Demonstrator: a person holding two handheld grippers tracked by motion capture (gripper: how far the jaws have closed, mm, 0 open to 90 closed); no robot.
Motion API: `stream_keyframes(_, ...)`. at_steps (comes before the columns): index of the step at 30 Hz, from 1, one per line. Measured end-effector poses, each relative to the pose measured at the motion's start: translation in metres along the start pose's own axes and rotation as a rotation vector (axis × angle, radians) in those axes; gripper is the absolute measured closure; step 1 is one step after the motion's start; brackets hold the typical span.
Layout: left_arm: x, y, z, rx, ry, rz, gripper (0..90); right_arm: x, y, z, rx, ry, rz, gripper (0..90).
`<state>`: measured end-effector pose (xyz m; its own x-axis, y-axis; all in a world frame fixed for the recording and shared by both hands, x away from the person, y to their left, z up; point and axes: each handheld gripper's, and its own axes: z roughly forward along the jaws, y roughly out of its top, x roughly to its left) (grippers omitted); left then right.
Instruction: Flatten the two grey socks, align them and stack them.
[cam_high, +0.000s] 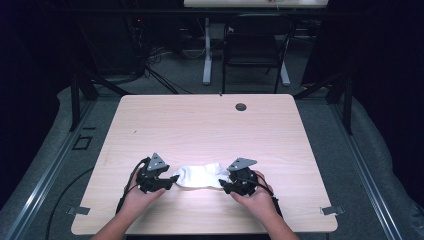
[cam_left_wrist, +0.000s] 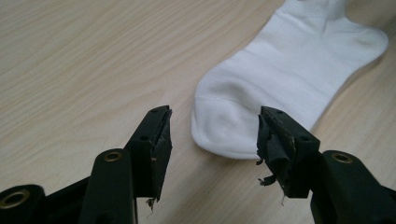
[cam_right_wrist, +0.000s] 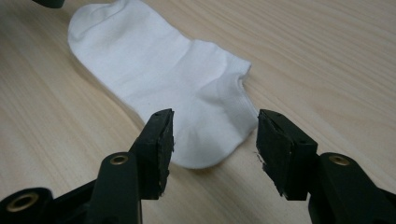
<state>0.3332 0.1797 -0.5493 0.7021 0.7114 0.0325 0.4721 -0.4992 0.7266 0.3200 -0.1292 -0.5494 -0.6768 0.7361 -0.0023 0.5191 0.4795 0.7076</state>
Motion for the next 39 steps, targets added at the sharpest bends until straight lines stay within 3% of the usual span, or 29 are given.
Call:
stream_keyframes(21, -0.003, -0.027, -0.028, 0.012, -0.012, 0.003, 44.0, 0.006, -0.025, -0.03, -0.007, 0.008, -0.003, 44.3)
stream_keyframes(29, 0.003, -0.037, -0.026, 0.019, -0.004, -0.013, 44.1, 0.008, -0.031, -0.029, -0.013, 0.005, -0.012, 44.4)
stream_keyframes(39, 0.006, -0.037, -0.02, 0.019, -0.004, -0.018, 44.1, -0.005, -0.045, -0.024, -0.04, -0.036, 0.026, 45.4)
